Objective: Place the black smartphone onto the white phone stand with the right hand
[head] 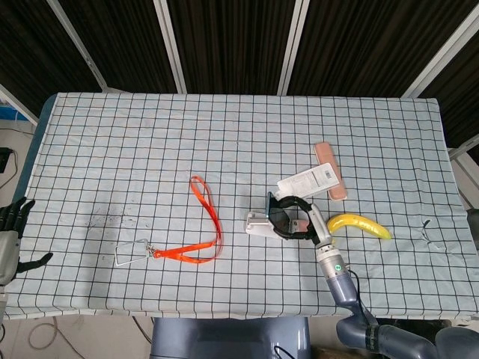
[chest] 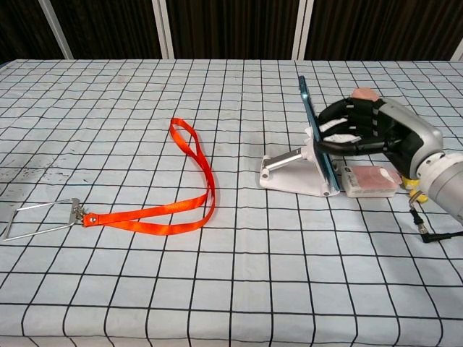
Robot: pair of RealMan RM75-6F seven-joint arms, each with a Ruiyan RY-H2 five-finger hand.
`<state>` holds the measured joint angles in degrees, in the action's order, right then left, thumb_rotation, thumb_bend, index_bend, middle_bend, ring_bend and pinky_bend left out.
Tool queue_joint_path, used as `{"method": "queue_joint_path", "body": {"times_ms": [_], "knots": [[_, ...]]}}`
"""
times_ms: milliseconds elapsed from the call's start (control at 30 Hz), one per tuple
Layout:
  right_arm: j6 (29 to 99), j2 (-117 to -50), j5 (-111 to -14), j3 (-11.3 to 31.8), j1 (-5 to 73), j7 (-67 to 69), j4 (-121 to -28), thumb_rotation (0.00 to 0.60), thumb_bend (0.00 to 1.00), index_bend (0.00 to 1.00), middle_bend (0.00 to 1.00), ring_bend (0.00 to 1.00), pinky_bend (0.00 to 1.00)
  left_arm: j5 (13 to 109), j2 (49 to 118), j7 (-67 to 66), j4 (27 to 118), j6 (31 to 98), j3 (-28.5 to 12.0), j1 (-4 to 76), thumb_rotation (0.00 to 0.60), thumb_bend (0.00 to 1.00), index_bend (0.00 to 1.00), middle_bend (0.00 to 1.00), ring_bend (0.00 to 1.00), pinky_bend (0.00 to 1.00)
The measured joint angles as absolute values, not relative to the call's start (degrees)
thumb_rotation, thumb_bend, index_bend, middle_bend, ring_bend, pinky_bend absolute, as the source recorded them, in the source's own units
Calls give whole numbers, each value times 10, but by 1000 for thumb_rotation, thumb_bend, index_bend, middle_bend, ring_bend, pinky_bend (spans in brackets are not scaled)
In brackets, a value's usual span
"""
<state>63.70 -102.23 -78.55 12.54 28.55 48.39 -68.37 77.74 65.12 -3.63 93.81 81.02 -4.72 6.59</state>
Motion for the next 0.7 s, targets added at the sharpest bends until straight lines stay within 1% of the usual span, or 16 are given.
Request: {"method": "queue_joint_path", "body": {"times_ms": [233, 333, 433, 500, 600, 633, 700], "knots": [[633, -1021, -781, 126, 285, 473, -687, 600, 77, 373, 364, 328, 166, 777, 651, -35, 938, 810, -48, 66, 600, 0, 0, 0, 0, 0], [632, -1019, -780, 126, 284, 470, -691, 600, 61, 338, 338, 300, 164, 777, 651, -35, 938, 810, -48, 66, 600, 0, 0, 0, 0, 0], [631, -1018, -779, 126, 283, 466, -693, 600, 25, 262, 277, 243, 159, 778, 651, -34, 938, 811, -48, 66, 600, 0, 0, 0, 0, 0], [630, -1016, -780, 125, 283, 464, -695, 600, 3, 170, 201, 190, 153, 778, 651, -33, 938, 811, -48, 66, 600, 0, 0, 0, 0, 0], [627, -1011, -782, 122, 283, 457, -700, 600, 0, 35, 94, 130, 151, 778, 651, -33, 938, 811, -47, 66, 600, 0, 0, 0, 0, 0], [626, -1010, -782, 121, 283, 454, -701, 600, 0, 9, 64, 111, 150, 779, 651, -33, 938, 811, -47, 66, 600, 0, 0, 0, 0, 0], [625, -1005, -783, 119, 283, 446, -706, 600, 0, 0, 30, 87, 148, 779, 651, -33, 938, 812, -47, 66, 600, 0, 0, 0, 0, 0]]}}
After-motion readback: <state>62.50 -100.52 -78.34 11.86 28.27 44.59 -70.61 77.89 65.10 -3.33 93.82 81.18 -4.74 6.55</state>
